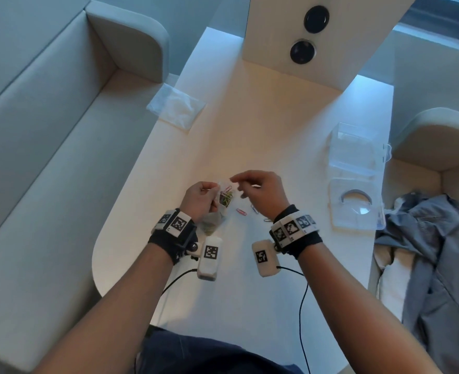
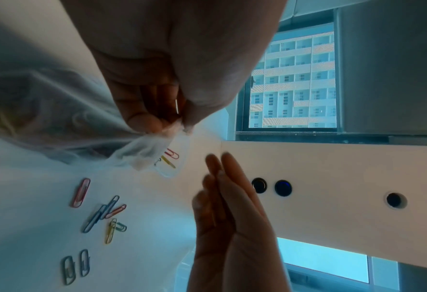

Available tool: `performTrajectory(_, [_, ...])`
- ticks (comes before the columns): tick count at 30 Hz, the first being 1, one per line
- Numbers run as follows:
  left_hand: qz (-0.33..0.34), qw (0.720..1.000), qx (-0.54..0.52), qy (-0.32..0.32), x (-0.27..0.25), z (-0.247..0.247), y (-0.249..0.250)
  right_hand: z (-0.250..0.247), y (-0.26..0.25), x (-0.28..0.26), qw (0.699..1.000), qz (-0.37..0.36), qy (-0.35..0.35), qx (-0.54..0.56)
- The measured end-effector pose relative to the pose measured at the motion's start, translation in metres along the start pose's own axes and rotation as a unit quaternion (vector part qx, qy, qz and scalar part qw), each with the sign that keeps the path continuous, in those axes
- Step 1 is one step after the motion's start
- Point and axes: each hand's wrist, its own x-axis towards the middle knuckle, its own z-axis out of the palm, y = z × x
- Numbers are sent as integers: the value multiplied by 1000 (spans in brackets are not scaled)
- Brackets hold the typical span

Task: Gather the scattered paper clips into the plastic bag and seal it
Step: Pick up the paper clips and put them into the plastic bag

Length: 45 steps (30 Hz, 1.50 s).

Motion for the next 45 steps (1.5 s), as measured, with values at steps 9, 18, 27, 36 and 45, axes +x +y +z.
performTrajectory(9, [-8,998,-63,-21,-11,-38,-6,4,103,-12,810,-202,-300,-462])
performTrajectory(18, [-19,998,-58,-21,-12,-34,-10,-32,130,-10,779,-125,-291,-541])
performTrajectory(27, [-19,999,-34,-25,-6,-25,-8,-19,134,-46,785,-142,-236,-555])
performTrajectory(36, [-17,1000,-3,-20,-7,-17,-10,-28,117,-44,773,-139,-228,-575])
performTrajectory(45, [-24,999,39,-28,-5,-7,-12,-17,80,-4,757,-41,-240,-606])
